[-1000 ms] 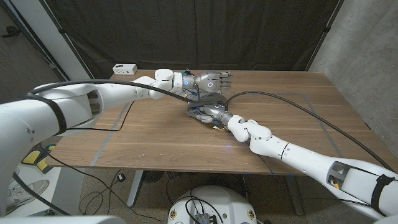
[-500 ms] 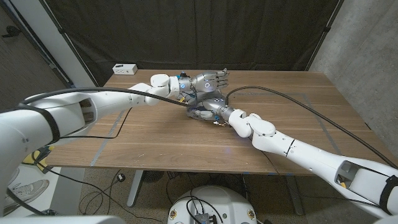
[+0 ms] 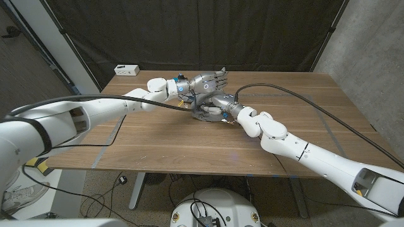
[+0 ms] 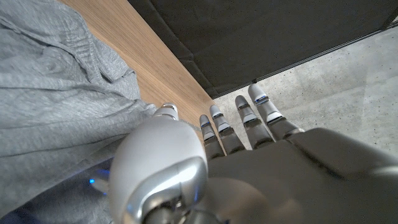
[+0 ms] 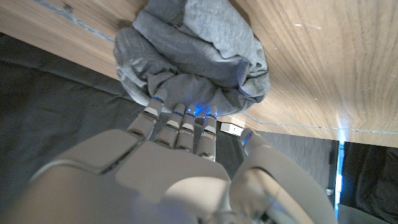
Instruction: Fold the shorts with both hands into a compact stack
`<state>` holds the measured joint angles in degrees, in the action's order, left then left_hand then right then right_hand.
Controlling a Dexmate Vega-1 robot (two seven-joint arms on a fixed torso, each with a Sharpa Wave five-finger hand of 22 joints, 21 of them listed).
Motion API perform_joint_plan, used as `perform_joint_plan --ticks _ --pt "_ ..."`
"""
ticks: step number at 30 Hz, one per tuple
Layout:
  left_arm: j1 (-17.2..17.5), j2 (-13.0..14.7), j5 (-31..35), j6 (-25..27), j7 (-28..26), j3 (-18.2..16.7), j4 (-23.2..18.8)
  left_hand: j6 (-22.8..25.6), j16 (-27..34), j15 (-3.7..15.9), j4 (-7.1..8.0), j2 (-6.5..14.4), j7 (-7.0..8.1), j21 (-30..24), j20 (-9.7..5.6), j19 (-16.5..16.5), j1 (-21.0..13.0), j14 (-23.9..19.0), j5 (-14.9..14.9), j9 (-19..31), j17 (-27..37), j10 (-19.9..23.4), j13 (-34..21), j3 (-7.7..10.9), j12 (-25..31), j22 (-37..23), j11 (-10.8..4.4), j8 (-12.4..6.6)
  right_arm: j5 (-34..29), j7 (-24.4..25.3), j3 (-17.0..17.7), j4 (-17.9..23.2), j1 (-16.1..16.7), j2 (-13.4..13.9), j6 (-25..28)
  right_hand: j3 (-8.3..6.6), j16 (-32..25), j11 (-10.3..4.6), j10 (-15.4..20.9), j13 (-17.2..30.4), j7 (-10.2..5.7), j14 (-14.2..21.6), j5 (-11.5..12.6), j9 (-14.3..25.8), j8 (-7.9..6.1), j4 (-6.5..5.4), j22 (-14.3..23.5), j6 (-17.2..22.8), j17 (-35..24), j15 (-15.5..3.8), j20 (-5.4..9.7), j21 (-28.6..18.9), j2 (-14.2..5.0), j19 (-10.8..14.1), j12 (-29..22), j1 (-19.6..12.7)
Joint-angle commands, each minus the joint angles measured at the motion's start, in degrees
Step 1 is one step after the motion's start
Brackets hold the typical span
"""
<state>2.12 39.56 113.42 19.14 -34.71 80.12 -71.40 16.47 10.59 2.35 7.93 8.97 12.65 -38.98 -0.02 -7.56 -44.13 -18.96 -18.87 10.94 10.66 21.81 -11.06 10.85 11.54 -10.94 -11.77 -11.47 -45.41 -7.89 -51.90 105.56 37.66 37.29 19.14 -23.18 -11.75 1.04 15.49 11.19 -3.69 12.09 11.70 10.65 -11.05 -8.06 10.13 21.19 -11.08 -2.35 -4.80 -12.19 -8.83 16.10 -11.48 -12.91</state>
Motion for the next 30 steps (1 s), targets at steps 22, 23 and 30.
perform_joint_plan --ticks 22,23,30 --pt "19.78 5.21 -12.18 8.22 6.2 -21.15 -15.43 1.35 0.16 10.06 -0.79 -0.81 0.07 -0.24 0.46 -1.08 0.22 -0.23 -0.64 0.1 -0.05 0.64 -0.21 0.4 0.18 0.16 0.03 -0.64 1.59 8.38 9.09 9.24 10.64 0.1 7.97 -0.88 -0.52 0.0 1.37 0.1 0.06 1.86 0.33 0.13 -0.18 -0.11 0.05 0.98 -0.15 -0.64 0.05 -0.6 0.11 2.17 -0.19 1.04" --pt "20.56 5.36 -13.0 8.41 6.22 -21.87 -16.07 1.36 0.15 10.04 -0.8 -0.86 0.07 -0.24 0.44 -1.1 0.24 -0.21 -0.64 0.1 -0.06 0.64 -0.21 0.39 0.18 0.16 0.03 -0.64 2.12 9.43 9.34 9.1 10.9 -0.16 7.8 -0.9 -0.48 0.08 1.33 0.1 0.03 1.79 0.33 0.13 -0.17 -0.1 0.05 0.96 -0.14 -0.6 0.06 -0.59 0.12 2.17 -0.17 1.04" --pt "25.79 5.87 -18.15 10.07 6.6 -26.55 -19.98 1.41 0.07 9.84 -0.75 -1.53 0.06 -0.16 0.61 -1.13 0.81 0.16 -0.63 0.07 -0.06 0.25 -0.2 -0.04 -0.02 0.19 0.15 -0.58 8.45 14.74 11.81 8.19 12.37 -1.55 5.59 -1.21 -0.06 0.07 0.65 0.09 0.05 1.07 0.38 0.13 0.08 0.19 0.06 0.36 -0.06 -0.41 0.14 -0.43 0.16 2.12 0.12 0.85"
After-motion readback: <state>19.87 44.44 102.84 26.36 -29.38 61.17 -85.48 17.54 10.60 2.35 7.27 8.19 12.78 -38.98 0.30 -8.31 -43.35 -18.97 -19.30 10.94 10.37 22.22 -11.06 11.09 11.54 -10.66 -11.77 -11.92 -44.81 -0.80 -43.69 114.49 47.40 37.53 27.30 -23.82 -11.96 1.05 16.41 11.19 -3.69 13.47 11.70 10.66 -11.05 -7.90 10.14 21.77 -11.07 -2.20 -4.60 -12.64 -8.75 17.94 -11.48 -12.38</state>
